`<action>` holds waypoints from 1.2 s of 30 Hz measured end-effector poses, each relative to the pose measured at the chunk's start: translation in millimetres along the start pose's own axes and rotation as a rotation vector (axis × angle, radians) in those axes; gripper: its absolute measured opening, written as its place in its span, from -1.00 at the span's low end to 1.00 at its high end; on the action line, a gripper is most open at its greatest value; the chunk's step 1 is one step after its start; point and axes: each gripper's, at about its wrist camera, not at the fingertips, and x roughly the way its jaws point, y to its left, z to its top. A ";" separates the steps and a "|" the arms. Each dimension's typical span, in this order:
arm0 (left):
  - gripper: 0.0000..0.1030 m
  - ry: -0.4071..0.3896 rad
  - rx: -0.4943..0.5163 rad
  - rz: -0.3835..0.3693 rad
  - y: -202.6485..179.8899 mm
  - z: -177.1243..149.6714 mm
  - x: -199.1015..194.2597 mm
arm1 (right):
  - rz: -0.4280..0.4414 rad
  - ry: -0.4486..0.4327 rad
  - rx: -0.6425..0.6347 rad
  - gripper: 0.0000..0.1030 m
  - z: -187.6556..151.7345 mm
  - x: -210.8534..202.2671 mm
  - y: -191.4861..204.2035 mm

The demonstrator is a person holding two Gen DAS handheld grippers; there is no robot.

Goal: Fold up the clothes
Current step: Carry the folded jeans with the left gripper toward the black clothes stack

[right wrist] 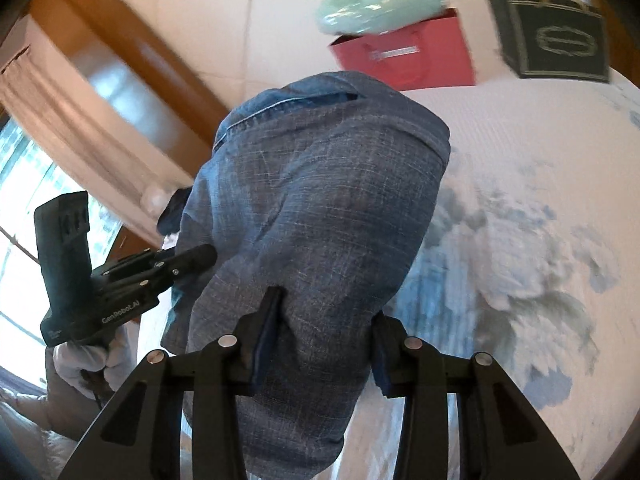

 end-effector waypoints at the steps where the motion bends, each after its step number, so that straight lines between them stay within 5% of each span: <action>1: -0.62 0.001 -0.027 0.012 6.2 -2.1 -2.0 | 0.011 0.011 -0.017 -0.23 3.1 4.3 2.9; 17: -0.62 -0.043 -0.238 0.171 126.3 -38.6 -54.9 | 0.126 0.127 -0.209 -0.23 28.1 90.6 108.8; 36: -0.62 -0.031 -0.160 0.195 349.6 -26.6 -104.7 | 0.139 0.107 -0.168 -0.23 72.2 223.2 284.7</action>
